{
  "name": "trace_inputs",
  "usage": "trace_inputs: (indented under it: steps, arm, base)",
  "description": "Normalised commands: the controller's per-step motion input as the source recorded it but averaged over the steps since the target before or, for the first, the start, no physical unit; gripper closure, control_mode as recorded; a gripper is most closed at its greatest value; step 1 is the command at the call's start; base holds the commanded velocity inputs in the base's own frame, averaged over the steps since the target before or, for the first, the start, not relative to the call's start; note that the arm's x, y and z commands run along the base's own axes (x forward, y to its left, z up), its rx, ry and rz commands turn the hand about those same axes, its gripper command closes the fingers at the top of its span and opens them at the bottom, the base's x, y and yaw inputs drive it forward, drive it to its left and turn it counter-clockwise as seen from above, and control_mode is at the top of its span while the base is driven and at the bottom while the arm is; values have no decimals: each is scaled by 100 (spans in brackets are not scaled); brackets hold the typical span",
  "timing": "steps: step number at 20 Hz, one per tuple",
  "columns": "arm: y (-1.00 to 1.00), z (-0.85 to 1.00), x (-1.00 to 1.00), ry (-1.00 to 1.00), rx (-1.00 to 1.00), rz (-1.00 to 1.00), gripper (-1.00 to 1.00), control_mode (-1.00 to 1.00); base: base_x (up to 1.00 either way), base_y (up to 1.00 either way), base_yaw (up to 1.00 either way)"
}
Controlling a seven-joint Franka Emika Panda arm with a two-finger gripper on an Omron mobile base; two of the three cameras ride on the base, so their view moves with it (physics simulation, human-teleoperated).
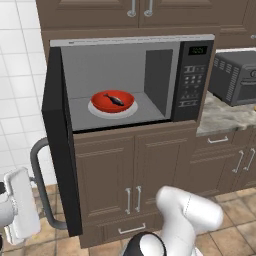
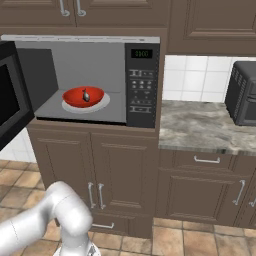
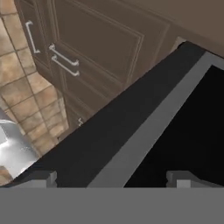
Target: Remove the tangerine from the bowl and place it on the small plate. Then place the bowl with only the fish in the microwave, close the door, and press the start button to microwave the fish.
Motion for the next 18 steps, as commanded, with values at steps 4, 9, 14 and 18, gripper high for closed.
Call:
trace_inputs:
  steps: [4, 9, 14, 18]
  arm:
    - [-100, 0, -1, 15, 0, -3, -100, -100]
    - [-100, 8, 0, 8, 1, 0, -100, -100]
    - [-100, 19, 2, 5, 2, 0, -100, -100]
    - [-100, 21, 25, 7, 4, 0, -100, -100]
  base:
    - [0, 0, 0]
    - [0, 0, 0]
    - [0, 0, 0]
    - [0, 0, 0]
